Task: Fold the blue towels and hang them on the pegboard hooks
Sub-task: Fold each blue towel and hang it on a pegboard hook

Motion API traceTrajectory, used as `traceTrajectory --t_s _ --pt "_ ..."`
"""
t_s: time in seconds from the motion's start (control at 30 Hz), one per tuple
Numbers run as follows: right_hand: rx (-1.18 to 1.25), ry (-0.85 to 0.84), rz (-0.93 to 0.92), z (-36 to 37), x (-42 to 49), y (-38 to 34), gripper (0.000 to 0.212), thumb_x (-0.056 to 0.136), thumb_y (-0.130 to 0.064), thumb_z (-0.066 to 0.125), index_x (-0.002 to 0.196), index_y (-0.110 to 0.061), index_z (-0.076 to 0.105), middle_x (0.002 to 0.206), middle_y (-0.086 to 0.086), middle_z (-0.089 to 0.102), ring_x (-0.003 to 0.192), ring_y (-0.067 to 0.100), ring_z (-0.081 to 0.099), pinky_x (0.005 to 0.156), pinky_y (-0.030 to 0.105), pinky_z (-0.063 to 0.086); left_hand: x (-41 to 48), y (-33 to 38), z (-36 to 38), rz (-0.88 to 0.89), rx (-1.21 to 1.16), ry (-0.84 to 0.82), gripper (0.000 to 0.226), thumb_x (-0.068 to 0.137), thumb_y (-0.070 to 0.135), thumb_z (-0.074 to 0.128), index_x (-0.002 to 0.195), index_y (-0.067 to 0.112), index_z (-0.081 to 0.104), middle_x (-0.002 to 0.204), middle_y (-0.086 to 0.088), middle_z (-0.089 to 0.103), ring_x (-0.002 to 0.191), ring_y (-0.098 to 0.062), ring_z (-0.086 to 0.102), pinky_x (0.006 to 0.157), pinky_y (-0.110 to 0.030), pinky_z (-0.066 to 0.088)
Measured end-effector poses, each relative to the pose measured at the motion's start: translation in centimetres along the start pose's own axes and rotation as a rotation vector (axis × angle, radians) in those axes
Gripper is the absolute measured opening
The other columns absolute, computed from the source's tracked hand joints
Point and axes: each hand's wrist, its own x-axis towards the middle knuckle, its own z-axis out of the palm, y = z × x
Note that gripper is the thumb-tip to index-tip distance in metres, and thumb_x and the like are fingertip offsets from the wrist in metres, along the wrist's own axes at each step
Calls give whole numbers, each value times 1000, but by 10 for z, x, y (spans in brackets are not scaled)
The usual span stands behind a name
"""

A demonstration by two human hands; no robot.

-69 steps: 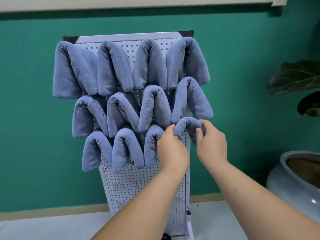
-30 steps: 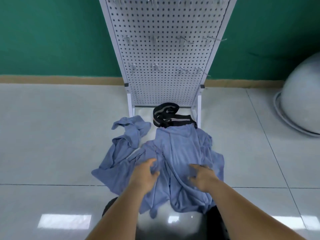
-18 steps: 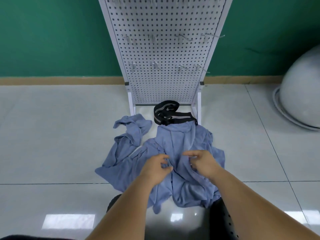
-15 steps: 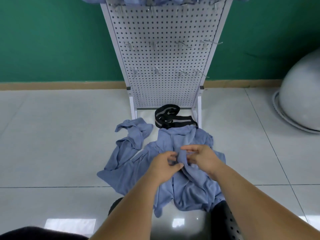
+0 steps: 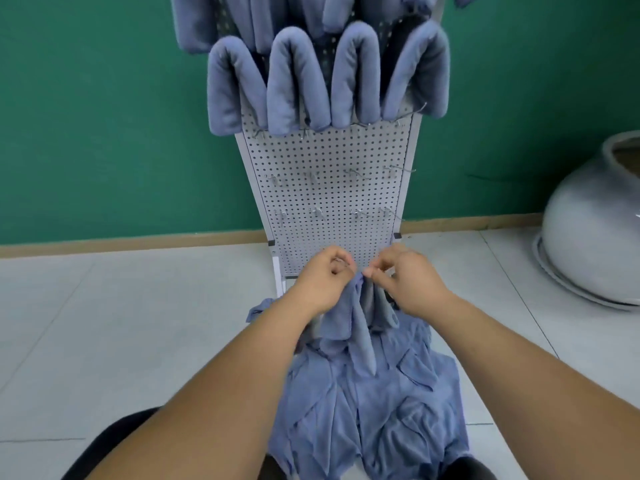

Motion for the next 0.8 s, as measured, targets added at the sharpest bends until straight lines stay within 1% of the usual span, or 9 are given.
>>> traceTrajectory --t_s 0.07,0.13,0.2,0.27,0.33,0.47,0.63,0.73,0.8 --pt "117 15 -31 -22 10 -21 16 100 -36 70 87 -27 68 87 -9 70 80 10 64 80 35 53 2 32 -18 76 -21 10 3 102 17 63 100 17 64 69 3 61 55 -5 48 56 -20 40" --pt "191 38 -57 -45 15 -42 18 101 -34 68 86 -24 67 76 -5 71 67 9 58 71 33 49 1 60 -30 168 -66 13 5 101 16 65 97 17 66 87 -2 69 73 -5 59 70 -15 46" --pt "222 56 -93 -64 15 -59 19 101 -35 68 88 -22 69 76 1 74 66 11 56 68 33 48 -3 77 -37 238 -123 -2 7 98 17 69 93 20 66 101 -7 74 92 -15 67 88 -25 53" --pt "246 75 -121 -74 12 -68 19 100 -37 69 87 -23 72 78 6 74 68 13 57 68 35 48 -9 83 -38 294 -106 -7 13 92 23 77 94 25 64 105 -6 74 100 -23 69 92 -32 56" --pt "263 64 -127 -76 5 -68 20 98 -39 71 84 -24 74 79 10 73 69 15 57 69 36 48 -16 78 -36 331 -47 24 21 88 26 83 94 27 63 101 -1 74 95 -21 69 86 -33 58" --pt "203 -18 -122 -74 -10 -60 21 94 -42 76 83 -24 76 79 13 71 68 13 54 69 41 50 -25 62 -34 321 133 42 18 91 24 80 89 31 64 85 3 73 75 -14 67 78 -41 61" --pt "83 -50 -136 -84 -16 -64 22 95 -42 75 79 -26 74 76 11 69 61 12 46 62 32 40 -37 64 -50 330 456 74 1 98 33 67 97 33 68 81 16 70 77 -10 67 78 -40 59" --pt "125 -58 -150 -90 -20 -69 20 95 -41 75 81 -27 75 73 9 66 64 13 48 66 33 42 -43 69 -63 307 585 127 8 93 29 65 96 35 70 79 21 69 75 -2 64 78 -35 59" --pt "180 -50 -146 -95 -23 -74 17 95 -38 76 82 -27 77 68 -1 60 65 12 47 67 32 41 -47 72 -72 285 613 142 12 88 26 65 91 36 70 79 20 70 76 -4 65 79 -34 60"
